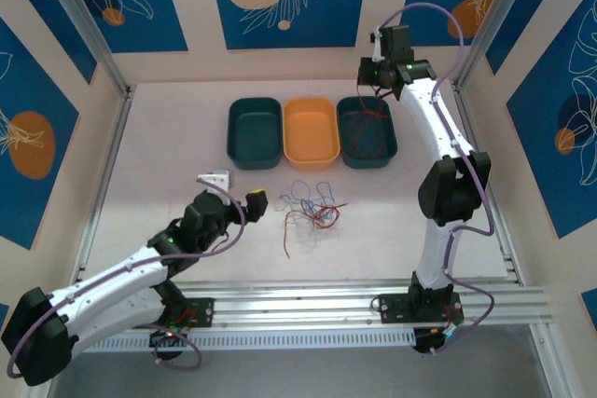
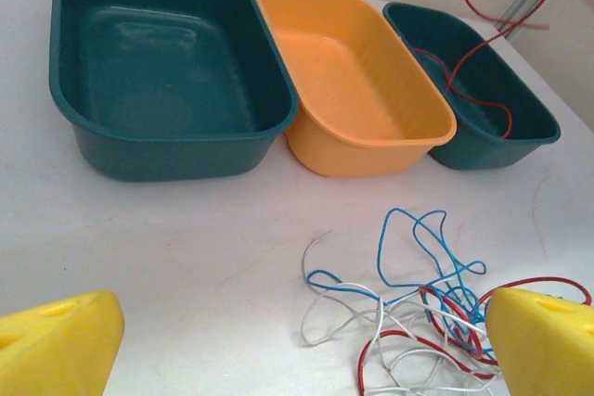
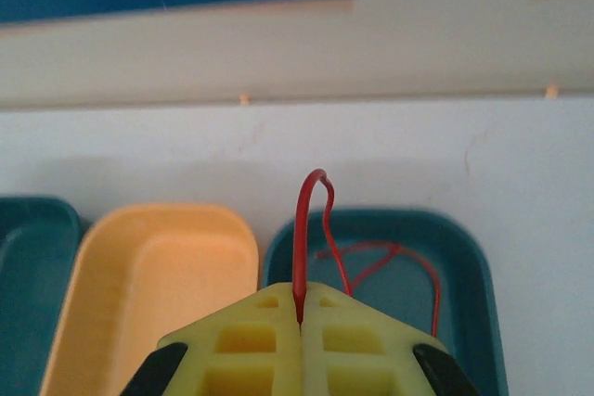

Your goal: Untangle the cables

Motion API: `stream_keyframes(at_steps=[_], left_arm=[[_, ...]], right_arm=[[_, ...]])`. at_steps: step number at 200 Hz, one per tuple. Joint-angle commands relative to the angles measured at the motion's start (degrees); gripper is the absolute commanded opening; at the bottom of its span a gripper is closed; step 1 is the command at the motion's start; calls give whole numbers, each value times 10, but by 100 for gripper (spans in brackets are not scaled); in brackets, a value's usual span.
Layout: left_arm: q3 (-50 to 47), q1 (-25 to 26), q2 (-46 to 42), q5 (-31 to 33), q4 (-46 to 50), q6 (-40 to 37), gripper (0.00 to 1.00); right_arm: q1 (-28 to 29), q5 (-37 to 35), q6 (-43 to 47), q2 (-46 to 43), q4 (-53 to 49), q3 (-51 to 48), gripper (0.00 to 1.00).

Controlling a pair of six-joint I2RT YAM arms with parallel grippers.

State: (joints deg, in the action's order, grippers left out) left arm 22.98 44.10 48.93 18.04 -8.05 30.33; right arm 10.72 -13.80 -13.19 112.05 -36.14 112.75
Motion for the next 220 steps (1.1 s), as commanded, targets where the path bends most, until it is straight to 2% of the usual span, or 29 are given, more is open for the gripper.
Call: stream_keyframes(at_steps=[1,63,119,138,190,220], left_arm=[[16,-3,8,-8,-14,-12,100],[15,-2,10,-13,-15,-2,100],[12,-3,5,-19,-6,4,100],[8,-2,2,-18,-5,6,100],[5,-3,-2,-16,-1,6,100],[5,-3,-5,-13,3,7,100]], right_arm=[[-8,32,-32,-46,34,-56,0],[-26,97,-70,-65,79,-177,0],[-25,101,-69,-22,78,-187,0],[-18,83,-59,-1,77,-183,0],[31,-36,11,29,132,-207,0],[56,-73,36,37,157,-223,0]])
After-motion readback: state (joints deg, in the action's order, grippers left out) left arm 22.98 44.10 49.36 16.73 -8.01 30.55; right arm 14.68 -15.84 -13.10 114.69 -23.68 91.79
